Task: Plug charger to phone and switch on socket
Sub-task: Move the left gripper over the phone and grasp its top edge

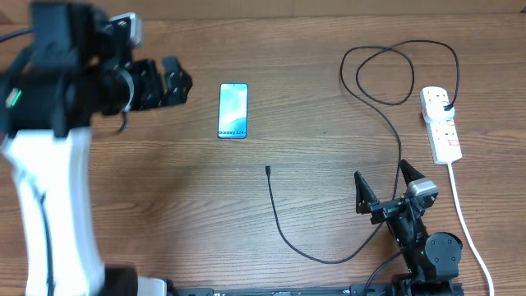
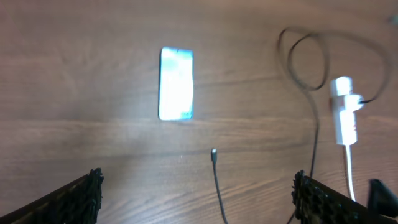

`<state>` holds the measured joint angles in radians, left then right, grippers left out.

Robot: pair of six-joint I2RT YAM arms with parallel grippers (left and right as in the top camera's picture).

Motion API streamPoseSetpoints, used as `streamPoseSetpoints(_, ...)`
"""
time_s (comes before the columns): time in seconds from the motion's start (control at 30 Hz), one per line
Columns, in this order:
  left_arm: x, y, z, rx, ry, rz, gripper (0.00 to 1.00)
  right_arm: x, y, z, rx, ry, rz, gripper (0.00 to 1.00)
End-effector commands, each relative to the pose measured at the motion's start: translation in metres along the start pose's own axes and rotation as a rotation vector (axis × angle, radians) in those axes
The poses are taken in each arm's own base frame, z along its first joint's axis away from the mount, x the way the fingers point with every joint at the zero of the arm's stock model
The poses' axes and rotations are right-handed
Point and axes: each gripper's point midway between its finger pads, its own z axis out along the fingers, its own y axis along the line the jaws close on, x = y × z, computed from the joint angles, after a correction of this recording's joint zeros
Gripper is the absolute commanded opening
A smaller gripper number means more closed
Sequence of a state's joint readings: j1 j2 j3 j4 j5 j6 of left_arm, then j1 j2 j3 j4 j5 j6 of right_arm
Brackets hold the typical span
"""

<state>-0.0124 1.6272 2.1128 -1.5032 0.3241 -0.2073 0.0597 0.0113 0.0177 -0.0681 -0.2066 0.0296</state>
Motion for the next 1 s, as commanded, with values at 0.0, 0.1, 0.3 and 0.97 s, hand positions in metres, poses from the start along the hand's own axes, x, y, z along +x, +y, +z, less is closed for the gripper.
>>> streamPoseSetpoints(0.0, -0.004, 0.012, 0.054, 0.009, 0.14, -0.065, 0.96, 0.002, 0.002, 0.0, -0.01, -0.003, -0.002, 1.0)
streamPoseSetpoints(0.1, 0.0, 0.023, 0.095, -0.011, 0.243, -0.118, 0.87, 0.002, 0.002, 0.0, -0.01, -0.003, -0.002, 1.0)
streamPoseSetpoints(0.3, 0.02, 0.038, 0.175, -0.146, 0.399, -0.082, 0.89, 0.002, 0.002, 0.0, -0.01, -0.003, -0.002, 1.0)
streamPoseSetpoints(0.97, 0.056, 0.051, 0.357, -0.446, 0.407, 0.137, 0.99, 0.002, 0.002, 0.0, -0.01, -0.003, -0.002, 1.0)
